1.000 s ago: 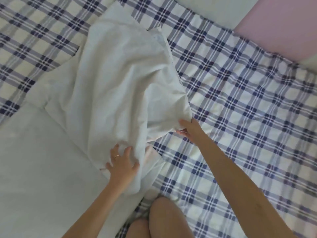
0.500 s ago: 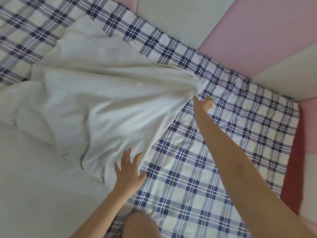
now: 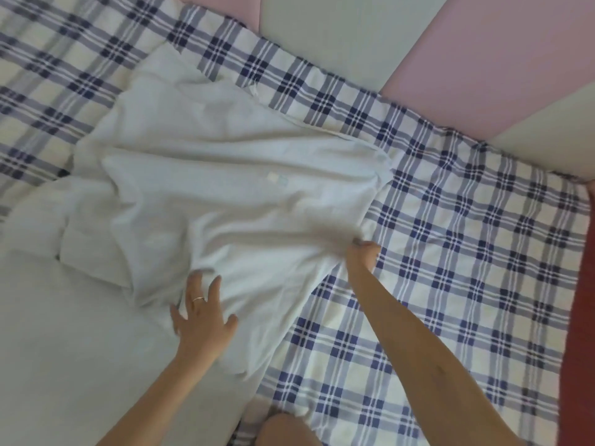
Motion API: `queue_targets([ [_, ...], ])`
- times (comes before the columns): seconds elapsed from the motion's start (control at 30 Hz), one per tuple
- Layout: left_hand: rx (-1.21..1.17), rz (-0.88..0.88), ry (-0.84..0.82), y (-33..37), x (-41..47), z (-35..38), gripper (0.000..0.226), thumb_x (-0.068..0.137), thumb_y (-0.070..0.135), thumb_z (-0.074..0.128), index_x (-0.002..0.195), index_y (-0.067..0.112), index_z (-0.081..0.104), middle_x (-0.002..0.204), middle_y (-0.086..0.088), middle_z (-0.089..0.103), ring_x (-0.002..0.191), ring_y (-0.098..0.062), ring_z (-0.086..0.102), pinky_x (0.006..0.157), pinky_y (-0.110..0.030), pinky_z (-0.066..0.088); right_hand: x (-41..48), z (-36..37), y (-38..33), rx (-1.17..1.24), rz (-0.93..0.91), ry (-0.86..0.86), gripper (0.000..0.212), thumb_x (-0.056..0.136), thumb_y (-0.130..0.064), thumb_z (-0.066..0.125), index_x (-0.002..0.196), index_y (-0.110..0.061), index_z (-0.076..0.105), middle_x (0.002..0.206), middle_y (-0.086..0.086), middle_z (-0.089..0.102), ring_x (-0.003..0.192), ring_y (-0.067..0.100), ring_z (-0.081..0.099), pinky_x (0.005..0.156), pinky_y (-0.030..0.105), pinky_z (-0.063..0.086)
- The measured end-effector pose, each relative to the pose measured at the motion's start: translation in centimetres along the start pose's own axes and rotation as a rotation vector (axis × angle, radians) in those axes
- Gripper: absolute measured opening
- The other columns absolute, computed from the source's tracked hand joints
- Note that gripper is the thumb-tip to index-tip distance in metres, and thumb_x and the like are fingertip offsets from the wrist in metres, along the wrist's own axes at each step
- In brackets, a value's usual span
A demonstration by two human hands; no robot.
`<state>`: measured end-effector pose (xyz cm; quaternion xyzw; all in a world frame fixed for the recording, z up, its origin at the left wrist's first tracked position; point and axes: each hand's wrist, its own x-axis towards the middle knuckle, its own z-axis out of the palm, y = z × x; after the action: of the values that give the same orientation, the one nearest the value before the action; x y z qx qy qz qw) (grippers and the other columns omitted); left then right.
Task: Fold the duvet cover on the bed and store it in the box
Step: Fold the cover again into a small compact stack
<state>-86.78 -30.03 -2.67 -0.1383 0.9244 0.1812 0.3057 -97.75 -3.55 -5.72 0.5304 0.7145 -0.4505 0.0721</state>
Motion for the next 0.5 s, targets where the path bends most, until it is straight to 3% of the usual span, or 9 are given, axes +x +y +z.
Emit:
queue_targets([
  [0.03,-0.004,-0.005,0.035,0.0,1.1,-0.7,0.079,0.087,0.038,0.059,0.149,0.026,0.011,0.155,-0.002,-0.015,0.145,-0.020,-0.014,0.113,-0.055,0.003,0.3,0.1,-0.6,-0.124,-0.119,0.091,0.031,0.091,-0.003,0.048,0.120,-0.012,0.044,0.127,0.011,0.047,0.106,0.030,0.051,0.082,0.041,0.045],
  [0.1,-0.051,-0.043,0.113,0.2,3.7,-2.4,0.096,0.080,0.041,0.068,0.151,0.026,0.005,0.156,-0.002,-0.014,0.144,-0.022,-0.018,0.111,-0.061,0.002,0.5,0.7,-2.6,-0.414,-0.538,0.147,0.053,0.089,-0.007,0.055,0.137,-0.013,0.035,0.142,0.011,0.034,0.127,0.029,0.038,0.101,0.043,0.039],
  [0.2,-0.211,-0.262,0.134,0.8,8.6,-6.1,0.126,0.064,0.055,0.078,0.150,0.026,-0.010,0.157,-0.004,-0.018,0.143,-0.026,-0.020,0.107,-0.066,-0.002,0.2,3.5,-6.6,-0.727,-1.047,-0.138,0.063,0.093,-0.015,0.053,0.149,-0.022,0.024,0.153,0.005,0.025,0.143,0.025,0.019,0.115,0.044,0.021],
  [0.27,-0.296,-0.438,0.048,0.7,11.9,-7.9,0.141,0.053,0.068,0.077,0.149,0.023,-0.015,0.156,-0.008,-0.020,0.143,-0.027,-0.019,0.106,-0.067,-0.003,0.3,6.9,-8.6,-1.009,-1.277,-0.350,0.061,0.099,-0.029,0.043,0.152,-0.027,0.014,0.159,0.003,0.012,0.147,0.028,0.005,0.117,0.048,0.010],
  [0.33,-0.352,-0.532,-0.046,0.6,14.3,-9.4,0.155,0.037,0.080,0.071,0.149,0.019,-0.016,0.156,-0.012,-0.019,0.144,-0.028,-0.018,0.110,-0.064,-0.003,0.8,10.8,-11.1,-1.215,-1.447,-0.446,0.060,0.099,-0.045,0.030,0.152,-0.028,0.006,0.160,0.004,0.000,0.147,0.030,-0.002,0.116,0.051,0.002],
  [0.4,-0.393,-0.562,-0.059,0.3,16.2,-10.1,0.162,0.031,0.079,0.070,0.148,0.012,-0.019,0.155,-0.016,-0.021,0.143,-0.033,-0.019,0.114,-0.057,-0.003,1.2,15.8,-14.3,-1.277,-1.411,-0.442,0.070,0.096,-0.058,0.025,0.151,-0.028,-0.006,0.159,0.007,-0.012,0.147,0.030,-0.007,0.115,0.051,-0.004],
  [0.5,-0.467,-0.649,-0.062,0.2,19.1,-10.2,0.163,0.039,0.067,0.083,0.144,0.010,-0.028,0.152,-0.012,-0.031,0.140,-0.033,-0.028,0.113,-0.054,-0.009,1.7,22.2,-19.6,-1.165,-1.005,-0.340,0.098,0.087,-0.070,0.037,0.147,-0.022,-0.023,0.156,0.008,-0.026,0.144,0.028,-0.019,0.113,0.052,-0.013],
])
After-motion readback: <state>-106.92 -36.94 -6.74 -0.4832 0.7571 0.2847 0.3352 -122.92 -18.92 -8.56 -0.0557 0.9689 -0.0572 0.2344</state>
